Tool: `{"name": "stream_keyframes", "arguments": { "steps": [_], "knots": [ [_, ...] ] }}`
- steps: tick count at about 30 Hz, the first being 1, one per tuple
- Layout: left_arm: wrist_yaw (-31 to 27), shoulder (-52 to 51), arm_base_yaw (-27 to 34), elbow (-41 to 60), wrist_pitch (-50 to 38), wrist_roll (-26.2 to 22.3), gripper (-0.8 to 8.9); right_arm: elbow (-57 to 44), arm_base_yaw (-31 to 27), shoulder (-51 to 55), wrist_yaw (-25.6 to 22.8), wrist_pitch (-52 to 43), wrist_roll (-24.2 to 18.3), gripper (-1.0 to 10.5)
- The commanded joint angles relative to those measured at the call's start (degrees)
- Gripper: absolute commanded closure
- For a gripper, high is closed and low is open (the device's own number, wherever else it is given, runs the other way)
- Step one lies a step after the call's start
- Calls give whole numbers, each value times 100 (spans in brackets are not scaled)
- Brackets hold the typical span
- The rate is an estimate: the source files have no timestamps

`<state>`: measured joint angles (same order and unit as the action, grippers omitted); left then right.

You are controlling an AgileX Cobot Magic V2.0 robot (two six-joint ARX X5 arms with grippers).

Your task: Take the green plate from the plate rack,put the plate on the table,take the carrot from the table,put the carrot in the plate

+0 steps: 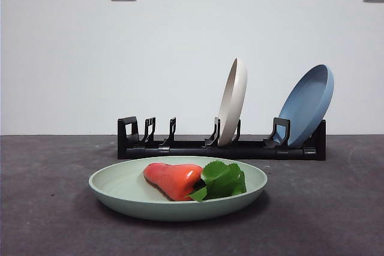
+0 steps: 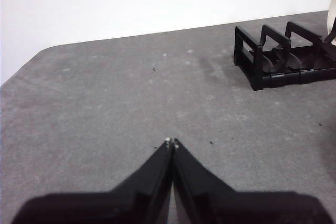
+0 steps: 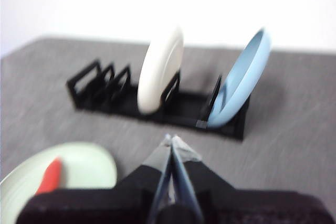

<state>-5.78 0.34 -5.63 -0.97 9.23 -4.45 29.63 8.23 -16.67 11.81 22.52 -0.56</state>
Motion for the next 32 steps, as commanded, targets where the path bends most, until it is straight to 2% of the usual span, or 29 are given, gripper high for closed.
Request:
{"name": "stream_keyframes", "arguments": {
  "steps": [1,4,7,11,15,32],
  "knots": [
    [4,-22,22,79,-15,35,815,-754,-118,417,-37,-750,87,945],
    [7,-22,22,79,-15,35,815,-1351,-201,804,-35,-1154,96,945],
    [4,-22,22,79,-15,35,815,-1784,-225,1091,-127,-1178,118,945],
    [4,-22,22,79,-15,35,815,-2245,-223,1370,-334,-1176,369,945],
    [7,-22,22,79,-15,37,815,-2544,-223,1541,-328,-1178,459,945],
    [7,-22,22,79,-15,35,815,-2850,-221,1639,-321,-1056,610,945]
  ]
}}
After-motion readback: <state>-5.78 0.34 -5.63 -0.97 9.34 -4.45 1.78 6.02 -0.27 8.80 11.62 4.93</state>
